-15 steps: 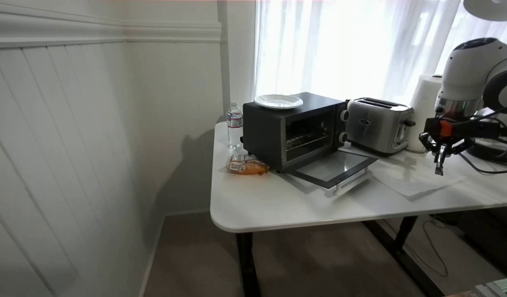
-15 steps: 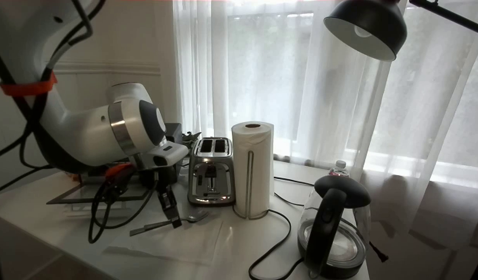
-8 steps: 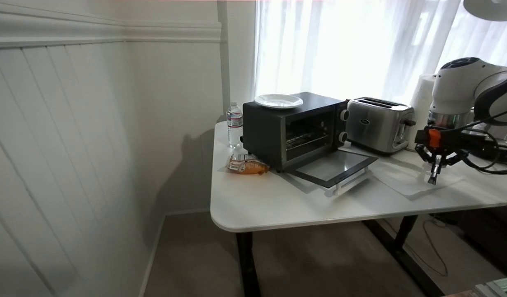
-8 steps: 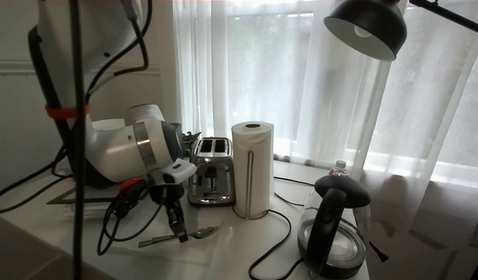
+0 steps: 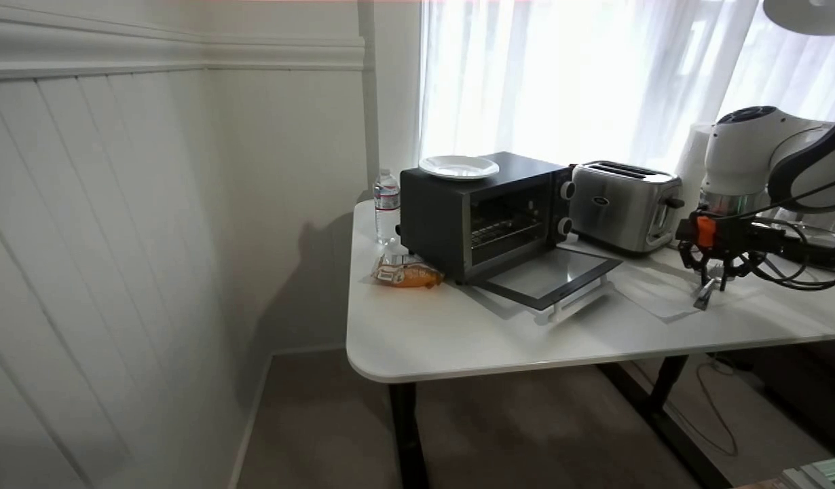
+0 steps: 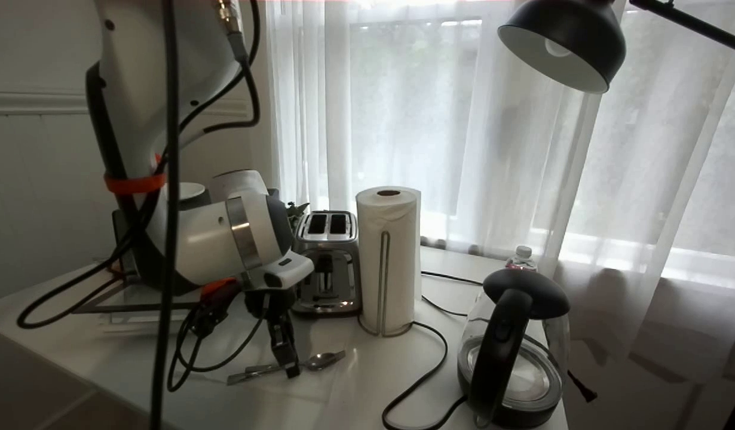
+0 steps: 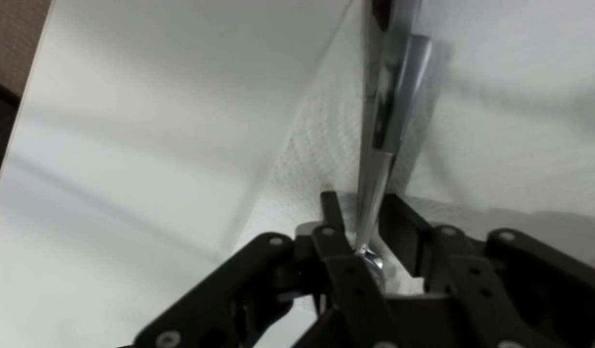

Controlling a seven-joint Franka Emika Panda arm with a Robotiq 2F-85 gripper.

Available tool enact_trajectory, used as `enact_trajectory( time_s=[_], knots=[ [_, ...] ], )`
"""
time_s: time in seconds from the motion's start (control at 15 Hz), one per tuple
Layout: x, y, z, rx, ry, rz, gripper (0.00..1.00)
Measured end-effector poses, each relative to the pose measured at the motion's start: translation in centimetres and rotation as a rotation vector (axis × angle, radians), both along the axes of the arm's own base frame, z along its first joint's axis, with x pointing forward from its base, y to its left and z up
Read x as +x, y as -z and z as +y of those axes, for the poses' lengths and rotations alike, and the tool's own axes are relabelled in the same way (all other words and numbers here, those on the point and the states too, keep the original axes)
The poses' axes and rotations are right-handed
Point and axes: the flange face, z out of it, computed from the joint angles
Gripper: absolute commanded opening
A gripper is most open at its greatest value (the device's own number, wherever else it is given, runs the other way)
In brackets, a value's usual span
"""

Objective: Pick up the orange packet from the white plate and put it on the table behind the toaster, pick up the silver fork and spoon from the white plate and put them on the sheet of kitchen paper on the table

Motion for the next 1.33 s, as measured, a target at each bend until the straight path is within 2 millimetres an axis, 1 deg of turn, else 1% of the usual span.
enact_trajectory(
  time_s=[0.13, 0.2, 0.33, 0.47, 0.67, 0.87, 0.93, 1.13, 1.33],
  knots=[
    [0.2, -0.1, 0.1, 0.0, -0.003, -0.004, 0.77],
    [0.2, -0.2, 0.3, 0.002, -0.009, -0.004, 0.84],
    [0.3, -0.3, 1.1, 0.009, -0.034, -0.003, 0.98],
    [0.4, -0.9, 2.2, 0.018, -0.069, -0.008, 1.0],
    [0.6, -2.5, 3.9, 0.034, -0.115, -0.022, 1.0],
    [0.4, -3.9, 5.2, 0.083, -0.159, -0.006, 1.0],
    [0.3, -4.3, 5.7, 0.105, -0.199, 0.002, 1.0],
    [-0.1, -6.0, 8.2, 0.173, -0.349, -0.013, 1.0],
    [-0.3, -8.1, 11.3, 0.233, -0.487, -0.046, 1.0]
  ],
)
